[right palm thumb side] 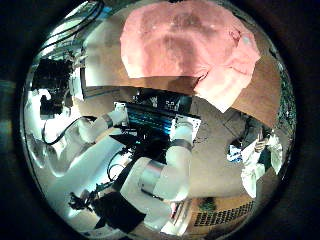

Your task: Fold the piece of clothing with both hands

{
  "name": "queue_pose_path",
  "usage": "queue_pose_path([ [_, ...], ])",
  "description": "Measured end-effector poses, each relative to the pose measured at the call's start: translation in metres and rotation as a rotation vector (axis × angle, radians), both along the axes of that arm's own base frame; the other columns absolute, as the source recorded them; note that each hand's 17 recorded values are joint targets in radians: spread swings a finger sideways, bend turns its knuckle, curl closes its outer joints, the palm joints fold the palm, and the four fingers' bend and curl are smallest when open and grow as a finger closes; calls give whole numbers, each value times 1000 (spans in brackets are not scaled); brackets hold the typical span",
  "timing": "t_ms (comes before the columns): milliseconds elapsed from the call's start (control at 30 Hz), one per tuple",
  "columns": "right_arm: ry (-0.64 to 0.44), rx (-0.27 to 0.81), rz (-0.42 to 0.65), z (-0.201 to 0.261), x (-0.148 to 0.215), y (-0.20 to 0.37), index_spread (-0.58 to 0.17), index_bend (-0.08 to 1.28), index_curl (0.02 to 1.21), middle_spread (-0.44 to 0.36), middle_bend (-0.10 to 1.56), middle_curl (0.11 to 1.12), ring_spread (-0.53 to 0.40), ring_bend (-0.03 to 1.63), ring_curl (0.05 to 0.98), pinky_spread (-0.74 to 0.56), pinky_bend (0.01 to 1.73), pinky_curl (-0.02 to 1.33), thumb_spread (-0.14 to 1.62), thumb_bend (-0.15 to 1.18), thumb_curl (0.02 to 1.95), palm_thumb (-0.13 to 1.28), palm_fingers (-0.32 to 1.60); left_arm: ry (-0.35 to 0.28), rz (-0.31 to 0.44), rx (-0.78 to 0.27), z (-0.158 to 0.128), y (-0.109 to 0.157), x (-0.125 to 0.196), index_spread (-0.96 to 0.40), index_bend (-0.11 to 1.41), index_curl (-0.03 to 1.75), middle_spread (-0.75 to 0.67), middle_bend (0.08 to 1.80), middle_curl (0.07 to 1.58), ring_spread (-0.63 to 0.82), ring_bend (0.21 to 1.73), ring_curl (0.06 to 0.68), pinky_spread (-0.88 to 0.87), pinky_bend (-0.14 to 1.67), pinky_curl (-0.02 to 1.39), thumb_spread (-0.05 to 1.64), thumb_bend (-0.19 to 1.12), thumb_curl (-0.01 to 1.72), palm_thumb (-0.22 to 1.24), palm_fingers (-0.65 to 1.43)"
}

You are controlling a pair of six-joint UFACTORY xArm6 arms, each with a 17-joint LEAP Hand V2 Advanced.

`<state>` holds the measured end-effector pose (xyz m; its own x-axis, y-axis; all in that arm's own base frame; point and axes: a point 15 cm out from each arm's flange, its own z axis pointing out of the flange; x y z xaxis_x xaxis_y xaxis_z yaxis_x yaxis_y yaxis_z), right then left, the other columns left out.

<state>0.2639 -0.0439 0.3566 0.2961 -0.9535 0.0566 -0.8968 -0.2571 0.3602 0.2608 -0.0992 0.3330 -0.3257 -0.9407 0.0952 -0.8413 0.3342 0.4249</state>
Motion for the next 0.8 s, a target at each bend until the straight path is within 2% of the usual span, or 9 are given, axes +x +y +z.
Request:
queue_pose_path([
  [233,15,2,-21,-4,-5,-8,-371,128,207,47,216,342,193,572,214,363,706,188,1050,-23,250,42,-25,-9,-6,7,-3,-9,5,-39,138,214,389,190,313,485,692,221,526,416,335,954,-27,264,-4,-28],
  [433,14,5,-53,-4,-5,-16,-366,133,204,48,226,347,190,573,222,358,688,205,1050,-23,252,41,-13,1,-23,25,-20,-8,13,-29,147,227,378,189,314,472,693,221,523,424,330,1004,-13,276,48,-20],
  [633,39,4,-60,-12,-3,-16,-361,134,205,48,224,348,189,578,230,358,676,219,1047,-22,256,49,-11,-6,-78,98,-56,-4,26,-22,144,236,361,190,315,454,719,227,505,441,331,1065,-10,286,133,-1],
  [733,50,2,-66,-14,-4,-16,-358,123,199,51,223,346,175,630,243,360,669,223,1044,-21,259,61,16,-16,-115,142,-86,1,31,-17,148,240,360,189,316,449,720,227,494,453,334,1084,-17,284,145,-8],
  [800,55,2,-66,-16,-2,-16,-354,119,195,50,226,348,163,660,253,360,674,228,1043,-23,259,63,22,-14,-140,145,-110,-5,27,-12,147,243,362,186,315,456,717,225,490,462,335,1091,-19,283,148,-17],
])
